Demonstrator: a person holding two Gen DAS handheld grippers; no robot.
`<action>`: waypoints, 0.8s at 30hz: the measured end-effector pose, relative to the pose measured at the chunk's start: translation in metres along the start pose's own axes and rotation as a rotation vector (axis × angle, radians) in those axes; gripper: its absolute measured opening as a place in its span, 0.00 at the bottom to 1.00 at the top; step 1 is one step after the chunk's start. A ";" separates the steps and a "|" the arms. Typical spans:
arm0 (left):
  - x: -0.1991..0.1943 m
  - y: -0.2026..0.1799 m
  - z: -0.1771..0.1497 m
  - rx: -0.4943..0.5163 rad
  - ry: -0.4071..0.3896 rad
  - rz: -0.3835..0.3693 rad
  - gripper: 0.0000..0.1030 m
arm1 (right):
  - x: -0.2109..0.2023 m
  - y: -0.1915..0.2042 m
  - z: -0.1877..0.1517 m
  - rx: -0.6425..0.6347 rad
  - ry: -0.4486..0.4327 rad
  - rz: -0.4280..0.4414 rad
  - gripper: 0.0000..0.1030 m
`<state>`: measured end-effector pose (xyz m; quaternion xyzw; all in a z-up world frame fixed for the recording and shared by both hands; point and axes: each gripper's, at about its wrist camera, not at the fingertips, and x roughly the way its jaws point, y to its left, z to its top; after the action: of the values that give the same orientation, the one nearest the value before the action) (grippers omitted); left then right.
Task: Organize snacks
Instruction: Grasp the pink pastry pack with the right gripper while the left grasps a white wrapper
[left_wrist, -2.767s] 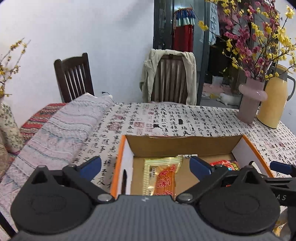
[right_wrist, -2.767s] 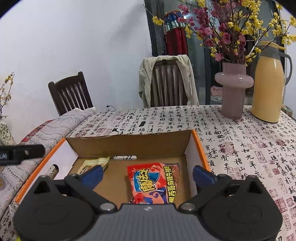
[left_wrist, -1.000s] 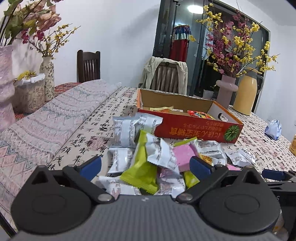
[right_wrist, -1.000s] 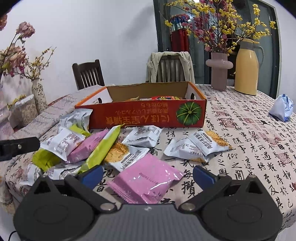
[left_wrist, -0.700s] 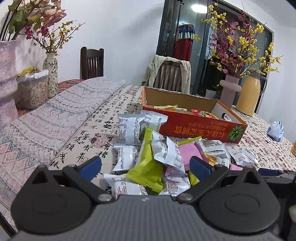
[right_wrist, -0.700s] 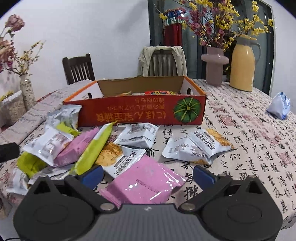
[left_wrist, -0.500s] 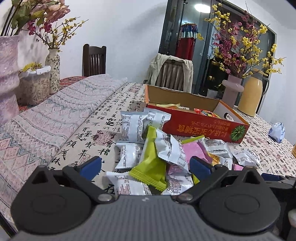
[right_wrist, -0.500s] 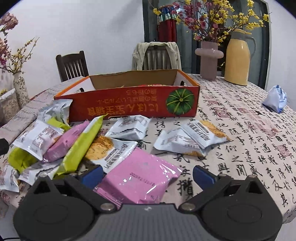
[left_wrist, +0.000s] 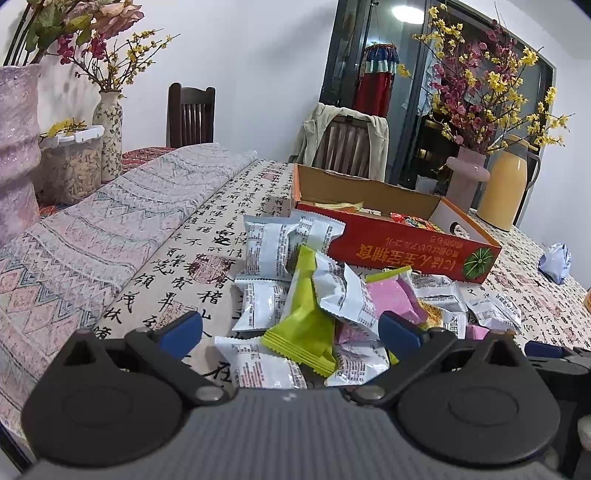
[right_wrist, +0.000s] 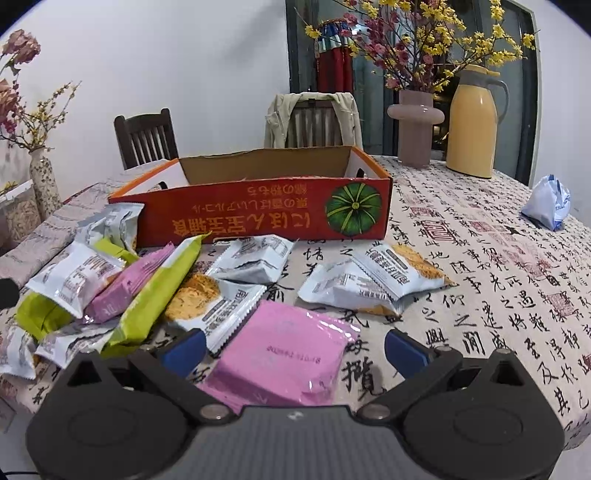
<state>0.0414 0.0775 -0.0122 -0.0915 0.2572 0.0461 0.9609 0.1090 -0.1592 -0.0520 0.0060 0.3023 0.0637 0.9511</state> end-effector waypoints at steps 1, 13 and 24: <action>0.000 0.000 0.000 0.000 0.000 0.000 1.00 | 0.002 0.000 0.000 0.004 0.005 -0.011 0.98; 0.002 0.012 -0.001 -0.036 0.038 0.042 1.00 | 0.000 -0.017 -0.011 0.003 -0.003 -0.006 0.60; 0.015 0.019 -0.014 -0.008 0.144 0.088 0.96 | -0.020 -0.022 -0.015 0.028 -0.064 0.021 0.59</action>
<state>0.0449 0.0938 -0.0349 -0.0871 0.3294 0.0824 0.9365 0.0872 -0.1838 -0.0540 0.0246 0.2723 0.0694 0.9594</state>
